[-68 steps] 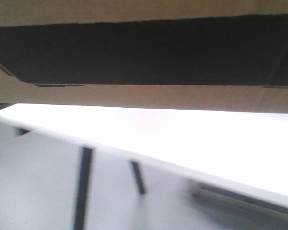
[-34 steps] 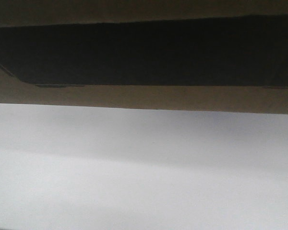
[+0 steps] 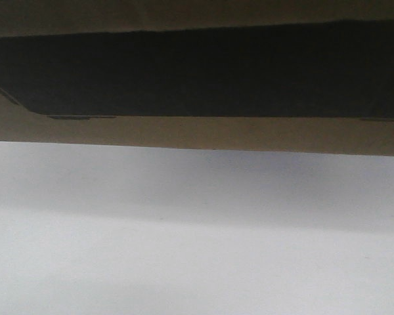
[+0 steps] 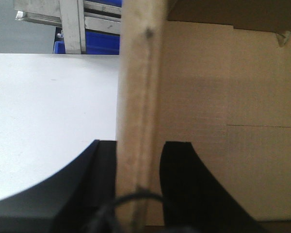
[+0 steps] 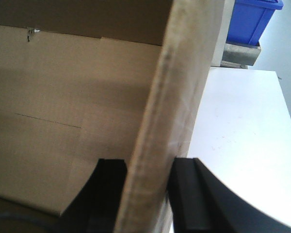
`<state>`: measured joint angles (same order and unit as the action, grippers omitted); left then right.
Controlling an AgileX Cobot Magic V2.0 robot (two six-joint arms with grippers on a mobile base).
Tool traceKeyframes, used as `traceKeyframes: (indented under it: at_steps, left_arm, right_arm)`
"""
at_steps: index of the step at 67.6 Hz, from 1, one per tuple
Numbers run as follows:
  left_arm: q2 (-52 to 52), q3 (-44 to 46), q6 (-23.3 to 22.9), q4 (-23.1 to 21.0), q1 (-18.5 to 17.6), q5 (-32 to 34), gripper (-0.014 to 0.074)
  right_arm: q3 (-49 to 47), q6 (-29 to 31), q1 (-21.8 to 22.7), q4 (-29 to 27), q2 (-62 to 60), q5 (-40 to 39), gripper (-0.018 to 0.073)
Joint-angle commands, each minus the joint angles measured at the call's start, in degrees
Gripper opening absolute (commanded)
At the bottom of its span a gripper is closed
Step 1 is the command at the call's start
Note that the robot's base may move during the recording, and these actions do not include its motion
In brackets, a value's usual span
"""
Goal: Grab box from left shelf to table start
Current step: 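Lower the held box onto the white table surface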
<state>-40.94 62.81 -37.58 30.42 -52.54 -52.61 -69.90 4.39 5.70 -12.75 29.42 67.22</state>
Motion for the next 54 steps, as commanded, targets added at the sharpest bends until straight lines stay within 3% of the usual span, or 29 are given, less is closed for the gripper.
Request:
traceKeyframes:
  at_steps: [1, 54]
  left_arm:
    - [1.0, 2.7, 9.5, -8.6, -3.2, 21.5, -0.0093]
    - [1.0, 2.7, 9.5, -8.7, -3.2, 21.5, -0.0093]
  right_arm:
    - [-1.2, 1.0, 0.0, -4.7, 1.9, -10.7, 0.0057]
    - [-1.2, 1.0, 0.0, -4.7, 1.9, -10.7, 0.0057]
